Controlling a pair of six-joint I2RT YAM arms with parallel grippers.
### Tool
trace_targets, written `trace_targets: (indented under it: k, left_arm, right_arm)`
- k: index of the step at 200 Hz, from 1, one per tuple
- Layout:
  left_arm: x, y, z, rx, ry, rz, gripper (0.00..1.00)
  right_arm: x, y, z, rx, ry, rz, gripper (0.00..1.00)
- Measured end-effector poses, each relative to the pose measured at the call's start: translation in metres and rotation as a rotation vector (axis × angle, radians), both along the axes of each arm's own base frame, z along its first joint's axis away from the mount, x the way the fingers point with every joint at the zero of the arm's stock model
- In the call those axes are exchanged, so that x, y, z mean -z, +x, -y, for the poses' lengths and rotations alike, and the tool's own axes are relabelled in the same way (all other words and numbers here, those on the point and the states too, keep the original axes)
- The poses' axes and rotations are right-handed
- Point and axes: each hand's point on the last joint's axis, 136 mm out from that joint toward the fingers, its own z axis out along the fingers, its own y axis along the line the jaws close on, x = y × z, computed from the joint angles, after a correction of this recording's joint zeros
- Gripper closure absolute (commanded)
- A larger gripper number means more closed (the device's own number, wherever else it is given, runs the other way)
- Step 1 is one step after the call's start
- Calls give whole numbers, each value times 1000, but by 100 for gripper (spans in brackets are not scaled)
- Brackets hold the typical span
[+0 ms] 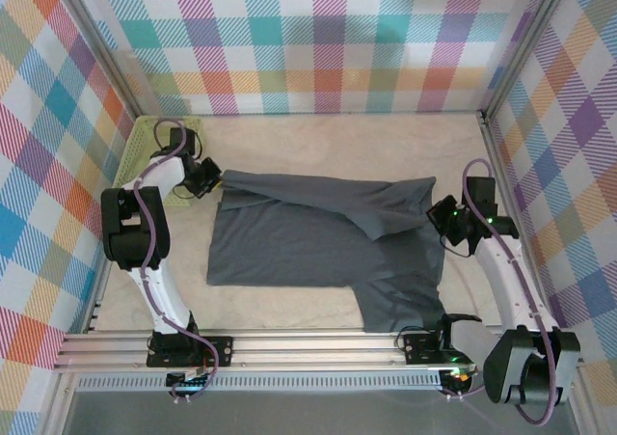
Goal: Fold the inside-out t-shirt
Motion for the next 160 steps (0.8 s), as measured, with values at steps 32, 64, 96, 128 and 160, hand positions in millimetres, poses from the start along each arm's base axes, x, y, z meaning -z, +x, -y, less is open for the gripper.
trace_targets:
  k: [32, 64, 96, 128, 160]
  left_arm:
    - [27, -38, -3, -33, 10, -67, 86]
    - [36, -50, -2, -50, 2, -86, 72]
    - [35, -47, -2, -60, -5, -74, 54]
    - [28, -49, 1, -39, 32, -79, 42]
    - [-7, -47, 5, -16, 122, -36, 34]
  right_arm:
    - [28, -17, 2, 10, -19, -67, 100]
    - [53, -32, 2, 11, -29, -132, 93]
    - [63, -39, 3, 8, -50, -160, 58]
    - [53, -34, 7, 0, -82, -139, 46]
    - [14, -4, 8, -35, -121, -52, 44]
